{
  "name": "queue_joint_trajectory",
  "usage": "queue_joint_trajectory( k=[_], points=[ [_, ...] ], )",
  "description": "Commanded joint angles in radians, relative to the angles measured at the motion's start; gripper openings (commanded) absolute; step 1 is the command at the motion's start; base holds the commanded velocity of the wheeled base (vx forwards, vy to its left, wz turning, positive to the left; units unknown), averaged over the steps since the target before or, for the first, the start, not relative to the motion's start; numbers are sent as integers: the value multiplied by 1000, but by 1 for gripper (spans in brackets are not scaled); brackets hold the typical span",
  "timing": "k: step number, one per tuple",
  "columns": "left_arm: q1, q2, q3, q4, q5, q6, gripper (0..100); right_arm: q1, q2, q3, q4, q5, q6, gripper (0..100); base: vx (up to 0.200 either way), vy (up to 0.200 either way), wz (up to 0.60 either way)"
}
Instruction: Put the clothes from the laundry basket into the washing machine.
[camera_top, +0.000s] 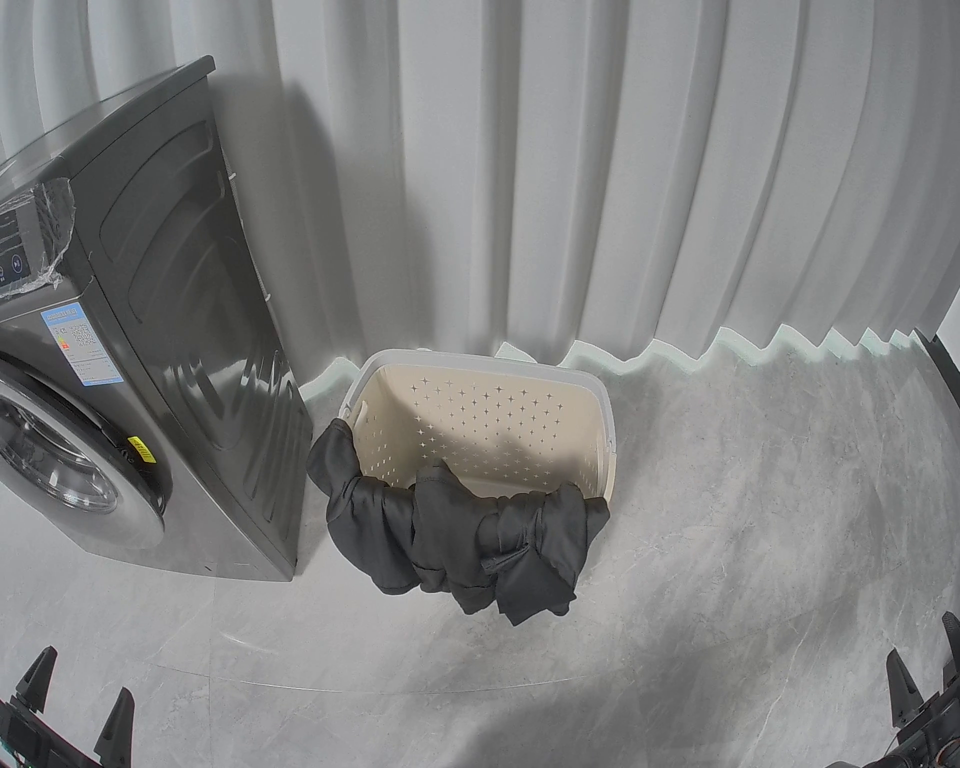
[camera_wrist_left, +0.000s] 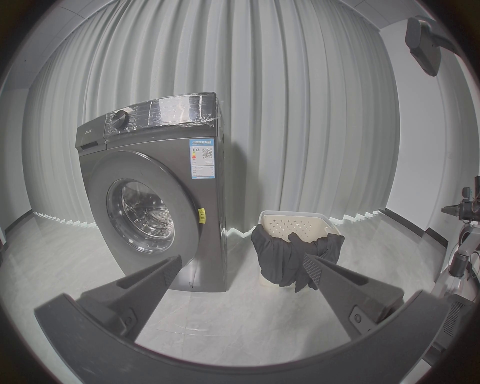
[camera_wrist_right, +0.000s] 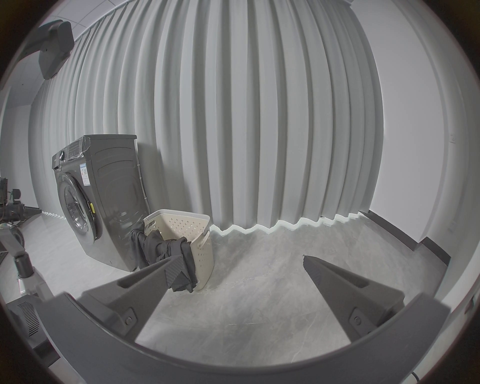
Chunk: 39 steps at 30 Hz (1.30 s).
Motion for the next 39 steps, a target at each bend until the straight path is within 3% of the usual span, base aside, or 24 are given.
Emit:
queue_joint_trajectory(
  k=[1,39],
  points=[
    [0,-16,16,0,0,-2,100,0,-17,18,-1,0,0,100,0,200,0],
    [0,-16,16,0,0,-2,100,0,-17,18,-1,-1,0,100,0,200,0]
  ],
)
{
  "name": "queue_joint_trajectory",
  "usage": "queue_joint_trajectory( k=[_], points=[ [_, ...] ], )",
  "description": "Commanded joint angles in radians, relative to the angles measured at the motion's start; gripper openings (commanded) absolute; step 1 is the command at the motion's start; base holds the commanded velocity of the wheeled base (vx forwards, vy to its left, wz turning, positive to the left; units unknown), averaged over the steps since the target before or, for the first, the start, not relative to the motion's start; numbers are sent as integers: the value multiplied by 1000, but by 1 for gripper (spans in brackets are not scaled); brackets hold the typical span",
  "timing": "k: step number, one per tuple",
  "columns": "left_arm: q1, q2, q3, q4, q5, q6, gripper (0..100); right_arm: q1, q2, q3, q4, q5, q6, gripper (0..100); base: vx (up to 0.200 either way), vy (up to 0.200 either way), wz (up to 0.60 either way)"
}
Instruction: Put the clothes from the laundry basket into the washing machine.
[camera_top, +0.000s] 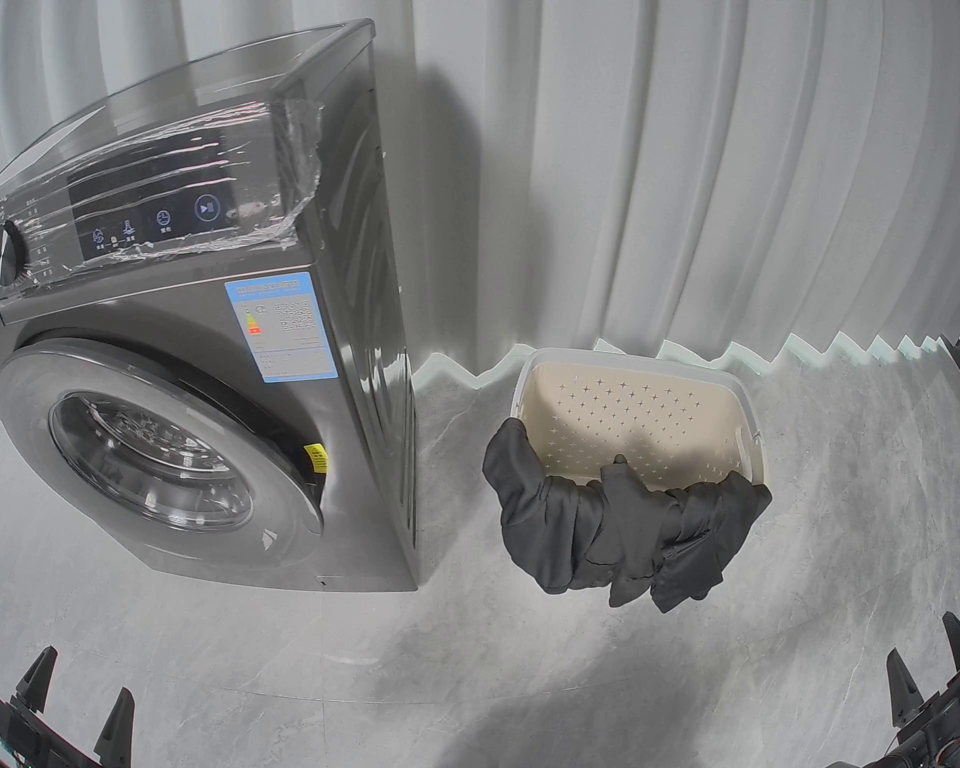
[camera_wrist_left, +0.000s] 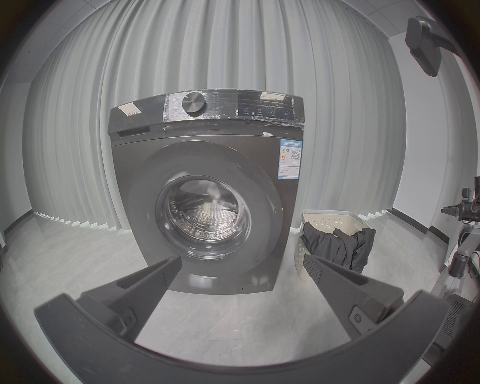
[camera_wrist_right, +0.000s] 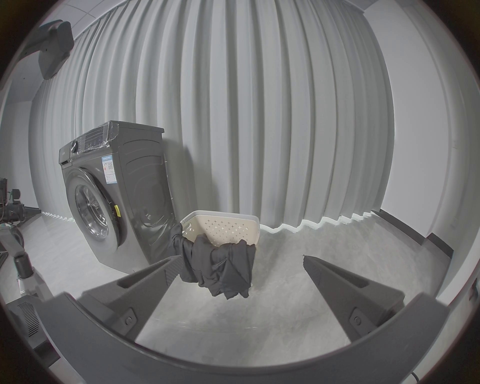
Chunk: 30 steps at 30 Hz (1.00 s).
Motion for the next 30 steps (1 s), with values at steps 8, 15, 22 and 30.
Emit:
queue_joint_trajectory(
  k=[8,15,22,30],
  points=[
    [0,-17,16,1,0,-1,100,0,-17,18,0,0,0,100,0,200,0],
    [0,-17,16,1,0,-3,100,0,-17,18,1,0,0,100,0,200,0],
    [0,-17,16,1,0,-3,100,-1,-17,18,0,0,0,100,0,200,0],
    [0,-17,16,1,2,-1,100,0,-17,18,0,0,0,100,0,200,0]
  ],
)
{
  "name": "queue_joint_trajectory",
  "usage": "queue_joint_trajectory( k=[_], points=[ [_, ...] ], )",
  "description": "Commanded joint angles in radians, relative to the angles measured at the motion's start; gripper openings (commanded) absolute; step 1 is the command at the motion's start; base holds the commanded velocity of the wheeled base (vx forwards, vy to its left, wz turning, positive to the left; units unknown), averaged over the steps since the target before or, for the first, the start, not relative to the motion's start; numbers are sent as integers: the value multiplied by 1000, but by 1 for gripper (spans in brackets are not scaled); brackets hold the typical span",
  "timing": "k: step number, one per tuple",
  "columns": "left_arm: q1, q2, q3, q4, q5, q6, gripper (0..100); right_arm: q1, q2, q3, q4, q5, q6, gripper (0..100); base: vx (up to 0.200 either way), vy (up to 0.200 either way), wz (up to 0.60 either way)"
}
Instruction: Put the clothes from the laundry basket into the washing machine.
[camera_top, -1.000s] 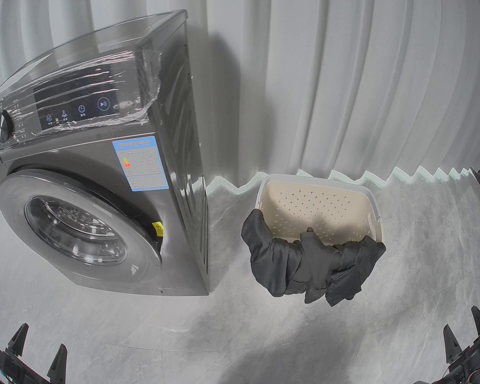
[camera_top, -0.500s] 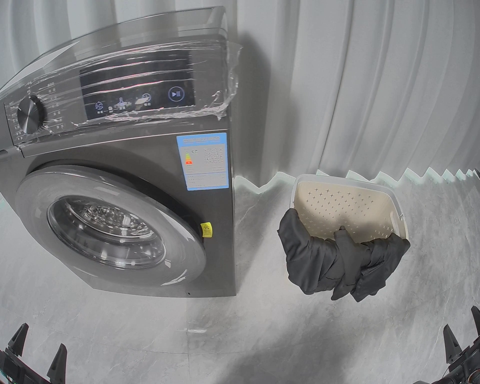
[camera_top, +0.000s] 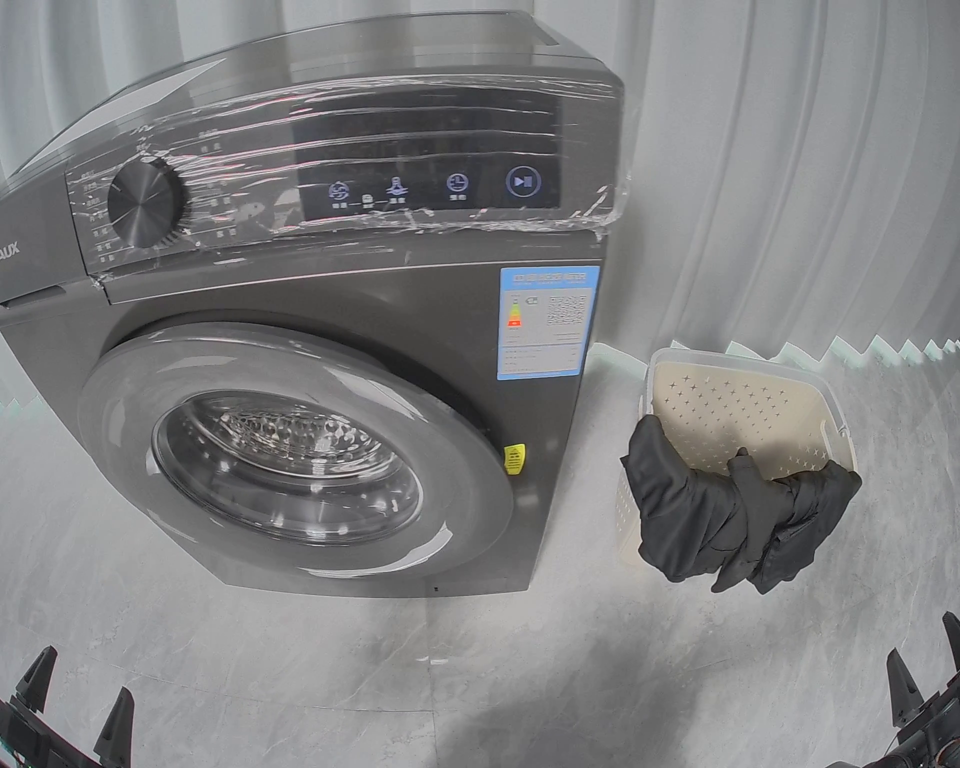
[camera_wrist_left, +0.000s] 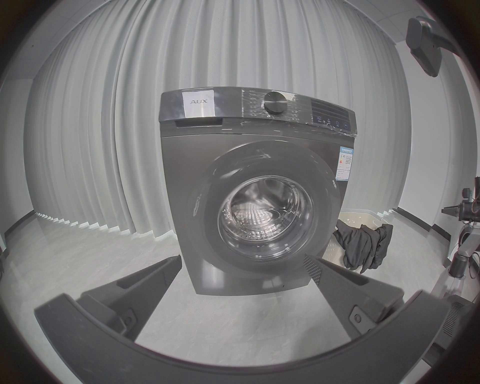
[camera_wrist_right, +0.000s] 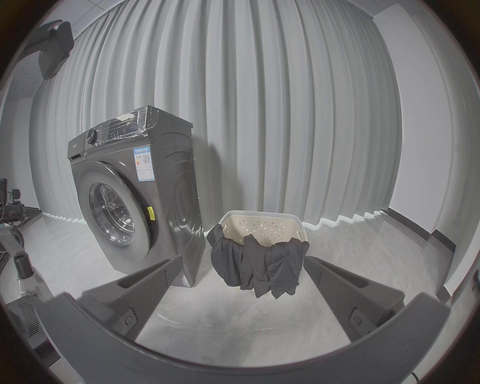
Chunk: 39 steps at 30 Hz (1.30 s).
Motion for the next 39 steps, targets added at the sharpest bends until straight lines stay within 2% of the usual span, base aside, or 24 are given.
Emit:
queue_joint_trajectory(
  k=[1,26,39],
  points=[
    [-2,-17,16,0,-1,0,100,1,-17,18,0,1,0,100,0,200,0],
    [-2,-17,16,0,1,1,100,-1,-17,18,0,1,-2,100,0,200,0],
    [0,-17,16,0,1,1,100,-1,-17,18,2,-9,0,100,0,0,0]
  ],
)
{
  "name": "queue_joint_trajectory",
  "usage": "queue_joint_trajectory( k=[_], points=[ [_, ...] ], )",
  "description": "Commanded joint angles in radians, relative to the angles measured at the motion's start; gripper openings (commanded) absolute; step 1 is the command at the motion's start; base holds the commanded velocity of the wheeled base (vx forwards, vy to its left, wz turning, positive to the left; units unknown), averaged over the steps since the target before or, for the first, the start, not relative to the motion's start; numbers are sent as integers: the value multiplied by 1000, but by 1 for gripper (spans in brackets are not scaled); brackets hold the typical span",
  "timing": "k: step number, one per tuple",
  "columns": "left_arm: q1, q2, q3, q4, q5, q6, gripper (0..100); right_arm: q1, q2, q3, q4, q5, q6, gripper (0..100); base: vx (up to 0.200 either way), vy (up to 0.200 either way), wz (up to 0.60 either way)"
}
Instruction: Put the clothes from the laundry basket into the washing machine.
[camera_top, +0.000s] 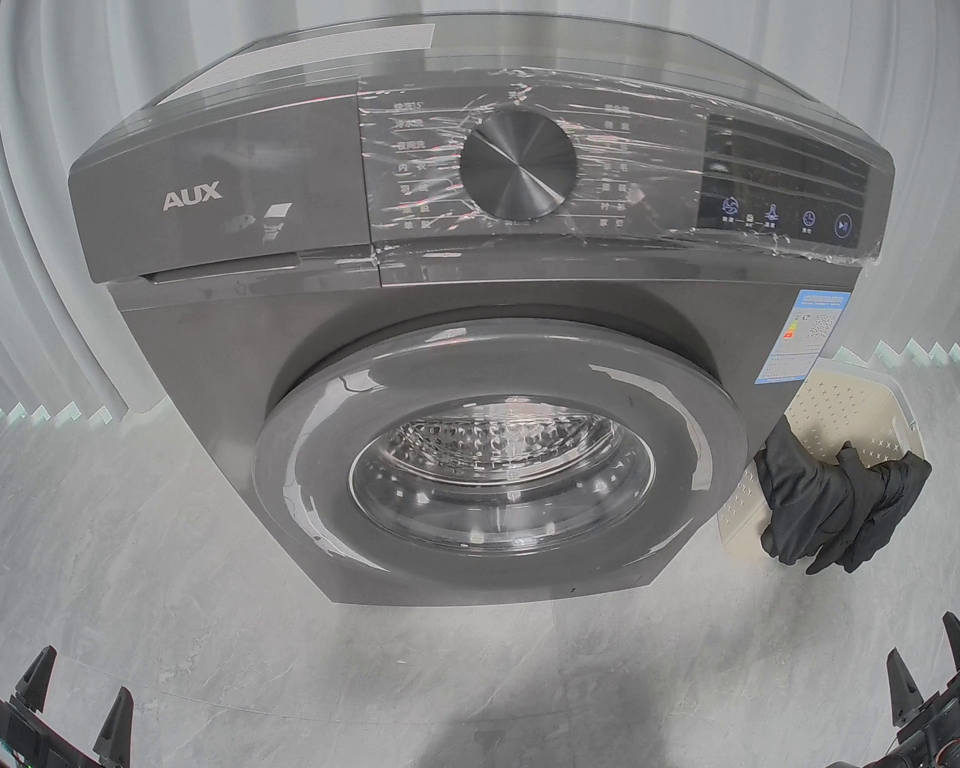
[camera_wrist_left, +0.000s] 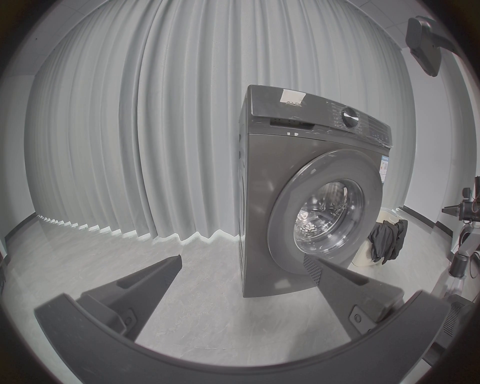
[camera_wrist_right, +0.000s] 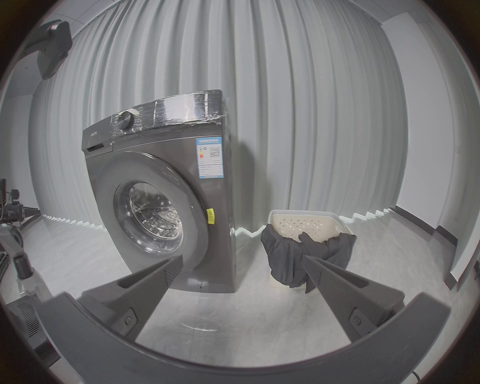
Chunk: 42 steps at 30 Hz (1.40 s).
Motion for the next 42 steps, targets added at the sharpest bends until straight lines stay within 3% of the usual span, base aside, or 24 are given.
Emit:
queue_joint_trajectory(
  k=[1,6,20,32,42],
  points=[
    [-1,-16,16,0,0,-1,100,0,-17,18,1,0,0,100,0,0,600],
    [-1,-16,16,0,0,-1,100,0,-17,18,-1,0,0,100,0,0,600],
    [-1,-16,16,0,3,-1,100,2,-17,18,-1,3,0,100,0,0,0],
    [1,-16,16,0,3,-1,100,2,-17,18,-1,3,2,100,0,-200,0],
    [1,-16,16,0,3,-2,100,2,-17,18,-1,1,2,100,0,0,0]
  ],
)
